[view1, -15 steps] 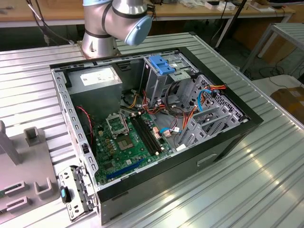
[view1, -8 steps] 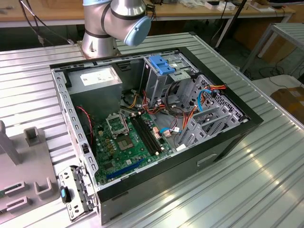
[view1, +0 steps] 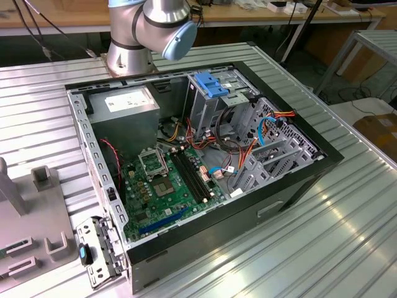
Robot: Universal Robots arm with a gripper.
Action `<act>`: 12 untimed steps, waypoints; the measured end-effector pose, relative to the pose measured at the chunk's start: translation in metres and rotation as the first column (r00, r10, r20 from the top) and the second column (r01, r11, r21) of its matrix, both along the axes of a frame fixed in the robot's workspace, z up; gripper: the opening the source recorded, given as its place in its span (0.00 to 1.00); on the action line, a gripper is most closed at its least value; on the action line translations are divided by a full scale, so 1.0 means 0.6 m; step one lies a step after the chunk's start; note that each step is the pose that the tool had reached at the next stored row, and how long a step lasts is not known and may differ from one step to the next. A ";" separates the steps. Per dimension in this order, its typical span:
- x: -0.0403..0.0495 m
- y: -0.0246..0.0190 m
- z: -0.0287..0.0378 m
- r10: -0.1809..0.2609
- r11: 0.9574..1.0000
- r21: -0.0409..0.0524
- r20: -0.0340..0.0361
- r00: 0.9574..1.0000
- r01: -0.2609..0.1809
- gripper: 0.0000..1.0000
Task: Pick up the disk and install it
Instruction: 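Reach for the disk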
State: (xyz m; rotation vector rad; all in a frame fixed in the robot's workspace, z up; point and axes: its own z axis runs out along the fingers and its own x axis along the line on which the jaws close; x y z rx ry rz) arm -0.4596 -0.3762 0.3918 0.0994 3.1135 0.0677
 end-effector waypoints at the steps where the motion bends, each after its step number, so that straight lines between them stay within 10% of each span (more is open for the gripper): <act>1: -0.005 -0.0006 0.000 0.000 1.000 0.000 0.000 1.000 0.000 0.11; 12: -0.027 -0.0030 0.000 0.000 1.000 0.000 0.000 1.000 0.000 0.11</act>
